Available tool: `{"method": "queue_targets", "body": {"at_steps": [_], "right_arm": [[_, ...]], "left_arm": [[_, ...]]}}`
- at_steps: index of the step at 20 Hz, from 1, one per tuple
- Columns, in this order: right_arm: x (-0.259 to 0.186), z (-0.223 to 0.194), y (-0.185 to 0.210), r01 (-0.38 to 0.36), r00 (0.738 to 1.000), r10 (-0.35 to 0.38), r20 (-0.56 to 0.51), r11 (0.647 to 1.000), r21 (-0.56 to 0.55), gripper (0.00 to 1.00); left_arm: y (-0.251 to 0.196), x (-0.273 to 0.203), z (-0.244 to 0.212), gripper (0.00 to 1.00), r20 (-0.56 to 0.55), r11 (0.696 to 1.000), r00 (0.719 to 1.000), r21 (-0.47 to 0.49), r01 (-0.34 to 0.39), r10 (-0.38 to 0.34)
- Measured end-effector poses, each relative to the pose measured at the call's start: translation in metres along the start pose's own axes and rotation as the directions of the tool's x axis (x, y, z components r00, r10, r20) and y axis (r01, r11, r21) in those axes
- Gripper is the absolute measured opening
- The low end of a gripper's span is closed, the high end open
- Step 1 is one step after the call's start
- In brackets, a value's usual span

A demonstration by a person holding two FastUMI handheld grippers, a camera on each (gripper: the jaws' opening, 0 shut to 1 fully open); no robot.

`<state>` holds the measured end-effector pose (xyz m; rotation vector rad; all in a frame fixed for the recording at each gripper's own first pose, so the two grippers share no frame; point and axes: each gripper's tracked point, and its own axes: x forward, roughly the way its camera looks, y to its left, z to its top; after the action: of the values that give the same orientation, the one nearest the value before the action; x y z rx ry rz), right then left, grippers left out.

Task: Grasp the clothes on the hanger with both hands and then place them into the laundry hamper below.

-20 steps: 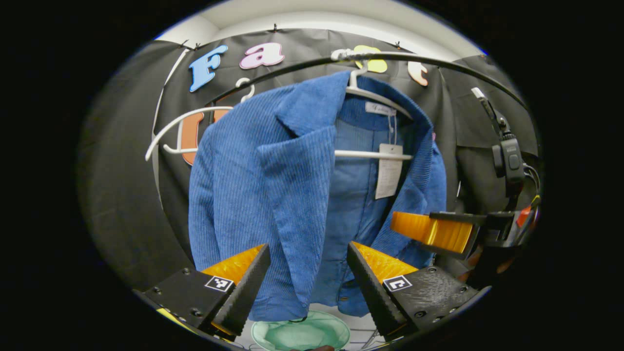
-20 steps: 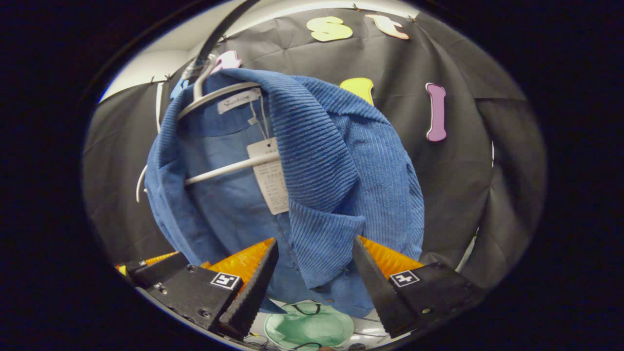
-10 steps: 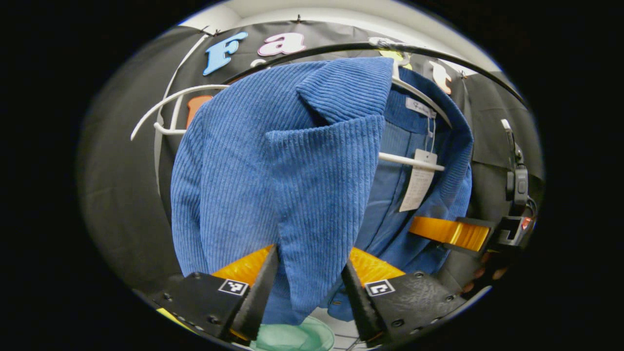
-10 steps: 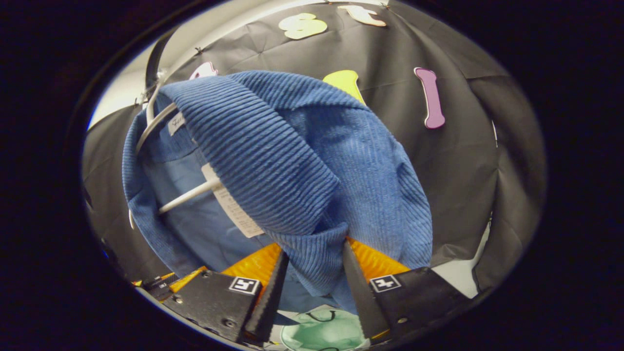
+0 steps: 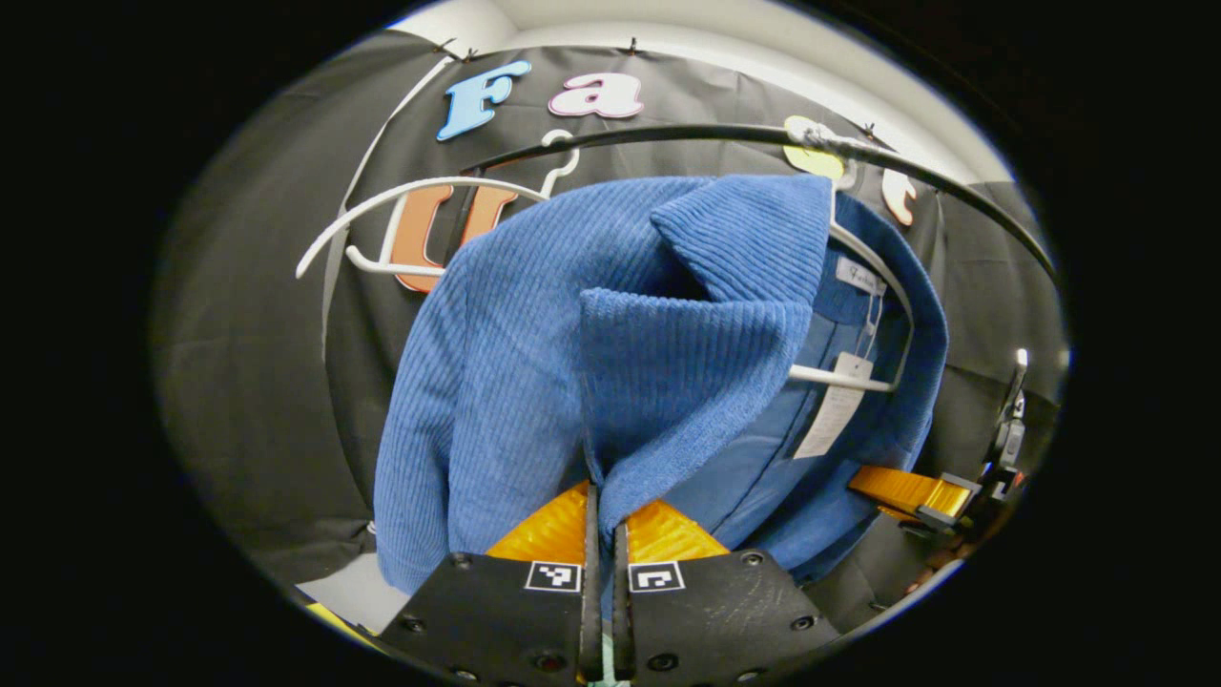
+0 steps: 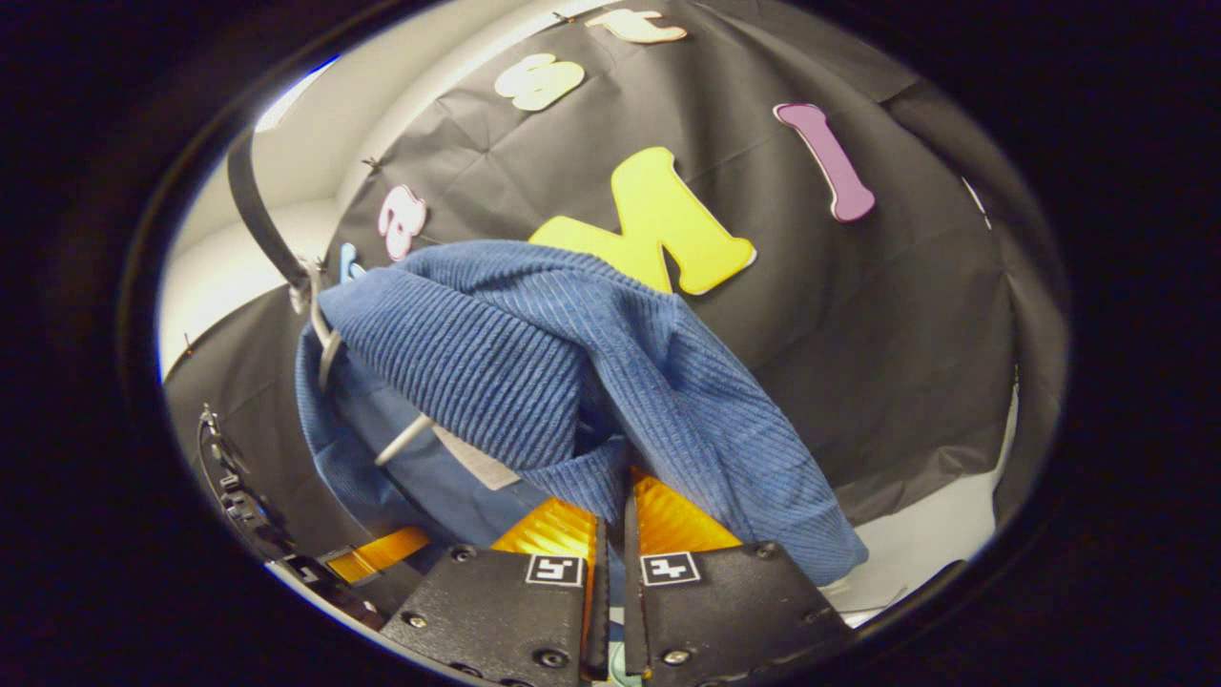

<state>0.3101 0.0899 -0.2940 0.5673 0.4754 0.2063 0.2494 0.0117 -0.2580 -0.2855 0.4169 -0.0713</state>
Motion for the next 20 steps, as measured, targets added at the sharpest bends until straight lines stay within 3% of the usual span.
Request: {"method": "queue_targets", "body": {"at_steps": [2, 3, 4, 5, 7, 8, 11, 15, 20], "right_arm": [[-0.009, 0.007, 0.007, -0.055, 0.998, 0.055, 0.004, 0.998, 0.027, 0.08], [-0.015, 0.01, 0.015, -0.097, 0.995, 0.097, 0.008, 0.994, 0.047, 0.08], [-0.02, 0.016, 0.019, -0.126, 0.992, 0.126, 0.016, 0.99, 0.068, 0.08], [-0.026, 0.022, 0.02, -0.149, 0.989, 0.147, 0.03, 0.985, 0.09, 0.08], [-0.03, 0.037, 0.018, -0.164, 0.985, 0.155, 0.071, 0.976, 0.147, 0.08], [-0.032, 0.045, 0.02, -0.167, 0.984, 0.155, 0.083, 0.973, 0.162, 0.08], [-0.032, 0.056, 0.026, -0.179, 0.98, 0.166, 0.109, 0.976, 0.125, 0.08], [-0.025, 0.087, 0.012, -0.171, 0.975, 0.136, 0.174, 0.963, 0.207, 0.07], [-0.026, 0.105, 0.011, -0.21, 0.964, 0.16, 0.211, 0.947, 0.241, 0.07]], "left_arm": [[0.006, -0.007, 0.011, 0.1, 0.013, 1.0, 1.0, 0.015, 0.001, -0.001], [0.006, -0.014, 0.017, 0.05, 0.028, 1.0, 1.0, 0.022, 0.005, -0.006], [0.006, -0.019, 0.022, 0.1, 0.036, 1.0, 0.999, 0.023, 0.006, -0.007], [0.007, -0.022, 0.027, 0.05, 0.046, 1.0, 0.999, 0.014, 0.01, -0.011], [0.015, -0.026, 0.038, 0.05, 0.062, 1.0, 0.998, -0.008, -0.017, 0.017], [0.016, -0.029, 0.044, 0.1, 0.071, 1.0, 0.997, -0.021, -0.017, 0.019], [0.018, -0.039, 0.065, 0.05, 0.109, 0.999, 0.994, -0.039, -0.004, 0.008], [0.03, -0.043, 0.093, 0.04, 0.153, 0.998, 0.988, -0.064, -0.022, 0.031], [0.039, -0.045, 0.111, 0.05, 0.178, 0.997, 0.983, -0.075, -0.028, 0.041]]}}
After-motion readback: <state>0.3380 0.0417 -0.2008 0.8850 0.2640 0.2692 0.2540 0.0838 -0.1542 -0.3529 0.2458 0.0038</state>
